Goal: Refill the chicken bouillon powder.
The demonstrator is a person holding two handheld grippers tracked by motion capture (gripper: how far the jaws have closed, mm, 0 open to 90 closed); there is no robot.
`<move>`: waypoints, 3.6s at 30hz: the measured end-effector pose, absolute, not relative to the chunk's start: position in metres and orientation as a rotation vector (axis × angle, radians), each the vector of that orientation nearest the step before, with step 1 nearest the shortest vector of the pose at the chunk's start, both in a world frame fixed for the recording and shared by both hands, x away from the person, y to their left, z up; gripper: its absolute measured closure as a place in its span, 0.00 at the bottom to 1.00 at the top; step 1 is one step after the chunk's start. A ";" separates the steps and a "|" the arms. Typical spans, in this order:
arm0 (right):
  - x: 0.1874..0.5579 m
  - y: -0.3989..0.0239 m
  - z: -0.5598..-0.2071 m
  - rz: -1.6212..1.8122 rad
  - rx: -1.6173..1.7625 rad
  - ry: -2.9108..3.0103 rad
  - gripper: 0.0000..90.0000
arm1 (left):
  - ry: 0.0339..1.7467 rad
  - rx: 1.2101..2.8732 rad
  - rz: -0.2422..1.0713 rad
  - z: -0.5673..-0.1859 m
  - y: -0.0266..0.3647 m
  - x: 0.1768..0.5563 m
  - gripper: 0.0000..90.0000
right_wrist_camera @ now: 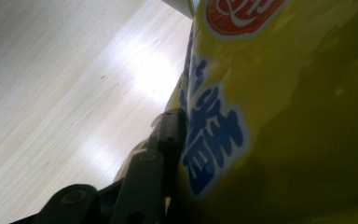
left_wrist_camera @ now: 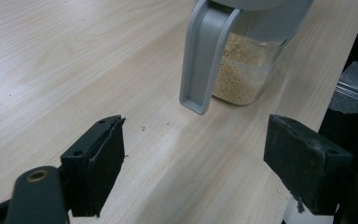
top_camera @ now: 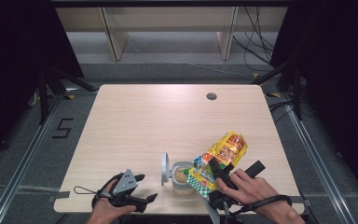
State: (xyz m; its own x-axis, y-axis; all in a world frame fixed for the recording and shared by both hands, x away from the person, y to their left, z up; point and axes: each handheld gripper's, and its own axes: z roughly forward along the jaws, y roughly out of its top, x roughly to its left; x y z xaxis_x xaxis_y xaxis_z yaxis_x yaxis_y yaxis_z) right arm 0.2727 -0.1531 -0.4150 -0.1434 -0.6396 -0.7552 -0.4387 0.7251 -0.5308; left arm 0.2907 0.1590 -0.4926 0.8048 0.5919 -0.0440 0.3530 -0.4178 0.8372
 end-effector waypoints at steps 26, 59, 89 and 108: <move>0.273 -0.173 -0.417 0.008 -0.631 1.934 0.82 | 0.708 2.048 0.324 -0.492 0.160 0.290 0.22; 0.306 -0.224 -0.435 0.729 -0.045 2.126 0.89 | 0.739 2.024 0.310 -0.490 0.158 0.288 0.22; 0.333 -0.273 -0.453 1.219 0.568 2.005 0.90 | 0.695 2.057 0.334 -0.488 0.162 0.290 0.22; 0.323 -0.279 -0.452 1.223 0.626 1.984 0.72 | 0.718 2.046 0.324 -0.489 0.160 0.288 0.22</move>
State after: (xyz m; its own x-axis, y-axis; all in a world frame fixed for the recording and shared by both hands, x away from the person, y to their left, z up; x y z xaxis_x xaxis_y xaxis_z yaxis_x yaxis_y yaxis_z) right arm 0.3231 -0.2794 -0.4522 -0.6286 0.7097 -0.3181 0.0346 0.4342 0.9002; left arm 0.2883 0.1601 -0.4889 0.7956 0.6039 -0.0484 0.3637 -0.4123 0.8353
